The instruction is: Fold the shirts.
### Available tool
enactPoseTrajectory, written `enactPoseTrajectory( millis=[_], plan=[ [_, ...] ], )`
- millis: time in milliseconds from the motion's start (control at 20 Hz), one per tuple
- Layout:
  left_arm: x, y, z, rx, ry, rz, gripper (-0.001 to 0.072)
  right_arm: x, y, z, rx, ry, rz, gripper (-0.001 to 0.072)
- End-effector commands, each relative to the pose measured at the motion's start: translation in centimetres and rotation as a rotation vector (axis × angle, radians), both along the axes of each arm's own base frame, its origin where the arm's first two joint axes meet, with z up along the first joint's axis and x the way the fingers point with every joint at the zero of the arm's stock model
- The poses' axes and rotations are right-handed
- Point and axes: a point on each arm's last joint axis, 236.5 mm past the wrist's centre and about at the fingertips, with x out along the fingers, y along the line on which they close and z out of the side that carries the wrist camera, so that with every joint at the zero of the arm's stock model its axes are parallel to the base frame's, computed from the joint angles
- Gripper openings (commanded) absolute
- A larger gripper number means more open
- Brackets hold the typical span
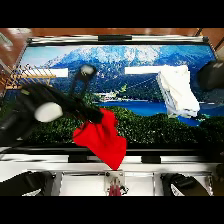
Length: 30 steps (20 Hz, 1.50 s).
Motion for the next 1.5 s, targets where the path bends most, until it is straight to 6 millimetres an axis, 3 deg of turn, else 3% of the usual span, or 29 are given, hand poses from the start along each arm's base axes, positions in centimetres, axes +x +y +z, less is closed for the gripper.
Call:
enactPoseTrajectory(
  millis=[0,100,250,350,450,600,800,1000,1050,1100,1150,1250,1300,1350,1450],
  plan=[
    [-1.8,-1.2,-4.4,-0.050,0.119,0.089,0.0718,-0.6,2.0,-7.2,0.008,0.185,0.068,0.0564],
    [-1.3,1.7,-3.1,-0.004,0.118,0.081,0.0718,-0.4,2.0,-12.3,-0.023,0.269,0.071,0.0565],
    [-2.1,9.4,-2.4,0.125,0.175,0.121,0.0718,-1.5,3.9,-19.6,0.030,0.396,0.113,0.0565],
    [-2.9,13.3,-3.4,0.125,0.210,0.216,0.0718,-3.1,6.5,-23.4,0.128,0.479,0.161,0.0565],
    [-4.7,15.3,-6.3,0.093,0.282,0.286,0.0718,-4.7,8.3,-26.6,0.209,0.551,0.184,0.0565],
    [-6.1,14.8,-11.2,-0.001,0.376,0.358,0.0718,-7.1,9.9,-30.6,0.271,0.707,0.202,0.0565],
    [-4.5,13.2,-14.7,-0.079,0.369,0.409,0.0716,-8.3,12.7,-33.1,0.377,0.861,0.227,0.0565],
    [-2.8,12.4,-17.5,-0.087,0.390,0.448,0.0715,-9.0,13.4,-35.5,0.401,0.975,0.199,0.0576],
    [-2.3,12.1,-17.9,-0.102,0.387,0.460,0.0666,-9.2,13.6,-35.9,0.411,0.997,0.198,0.0576],
    [-1.8,11.9,-18.2,-0.111,0.381,0.468,0.0494,-9.3,14.1,-36.2,0.429,1.015,0.205,0.0576],
    [-1.5,11.8,-18.3,-0.116,0.371,0.472,0.0393,-9.4,14.4,-36.5,0.445,1.029,0.209,0.0576],
    [-0.9,11.8,-18.3,-0.125,0.352,0.476,0.0378,-9.4,14.5,-37.3,0.450,1.052,0.196,0.0576],
    [-0.9,11.7,-18.2,-0.126,0.350,0.474,0.0316,-9.3,14.6,-37.7,0.452,1.056,0.187,0.0576],
    [-0.9,11.7,-18.1,-0.122,0.341,0.454,0.0174,-9.1,14.7,-38.1,0.459,1.055,0.177,0.0576],
    [-0.8,11.7,-18.1,-0.115,0.331,0.425,0.0057,-8.9,15.4,-38.7,0.462,1.051,0.176,0.0576]
  ],
)
